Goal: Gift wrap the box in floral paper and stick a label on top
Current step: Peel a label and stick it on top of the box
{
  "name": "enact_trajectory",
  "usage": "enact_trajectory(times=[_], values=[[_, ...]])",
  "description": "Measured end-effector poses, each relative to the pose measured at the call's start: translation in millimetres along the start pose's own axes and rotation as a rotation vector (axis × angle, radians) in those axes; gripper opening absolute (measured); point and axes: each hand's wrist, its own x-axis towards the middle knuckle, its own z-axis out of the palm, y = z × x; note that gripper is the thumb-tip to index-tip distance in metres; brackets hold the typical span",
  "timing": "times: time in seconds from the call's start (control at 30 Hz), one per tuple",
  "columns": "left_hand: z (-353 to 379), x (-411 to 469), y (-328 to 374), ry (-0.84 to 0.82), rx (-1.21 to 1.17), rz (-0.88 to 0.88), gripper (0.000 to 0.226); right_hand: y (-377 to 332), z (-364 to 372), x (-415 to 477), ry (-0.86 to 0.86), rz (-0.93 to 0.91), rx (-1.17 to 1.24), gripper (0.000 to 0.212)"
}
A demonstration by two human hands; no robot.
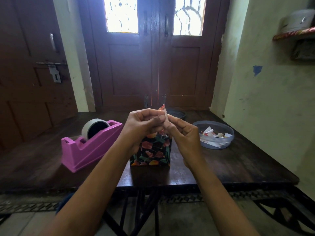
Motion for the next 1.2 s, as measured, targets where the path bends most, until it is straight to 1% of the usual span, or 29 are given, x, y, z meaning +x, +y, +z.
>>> enact_trajectory(times=[0.13,0.2,0.27,0.33,0.4,0.47,0.57,0.73,1.0,1.1,1.2], values=[[0,-1,0,-0.006,0.005,0.013,0.022,0,-1,-1,-0.007,-0.003,-0.001,0.027],[1,-1,0,-0.007,0.026,0.034,0.016,1,-1,0,-0.003,0.001,-0.014,0.024],[2,-2,0,0.009,0.078,0.082,0.011,1,-1,2,0.006,-0.008,-0.041,0.023],[4,-3,-1,0.027,0.149,0.147,0.011,0,-1,4,0.027,-0.015,-0.073,0.028],[4,-4,0,0.036,0.217,0.194,0.015,-2,-1,7,0.028,-0.017,-0.1,0.024],[5,-3,1,0.062,0.222,0.203,0.011,-4,-2,8,0.003,-0.032,-0.118,0.02],[6,-1,6,0.089,0.141,0.143,0.016,-4,-2,6,-0.009,-0.075,-0.155,0.022],[10,-1,10,0.094,0.035,0.062,0.022,1,-1,3,0.035,-0.092,-0.179,0.026],[7,-3,13,0.059,-0.108,-0.053,0.012,1,0,1,0.03,-0.12,-0.15,0.025],[9,-3,14,0.065,-0.119,-0.072,0.011,1,0,0,0.022,-0.123,-0.148,0.026],[11,-3,16,0.088,-0.102,-0.09,0.016,2,0,-1,0.031,-0.128,-0.156,0.028]])
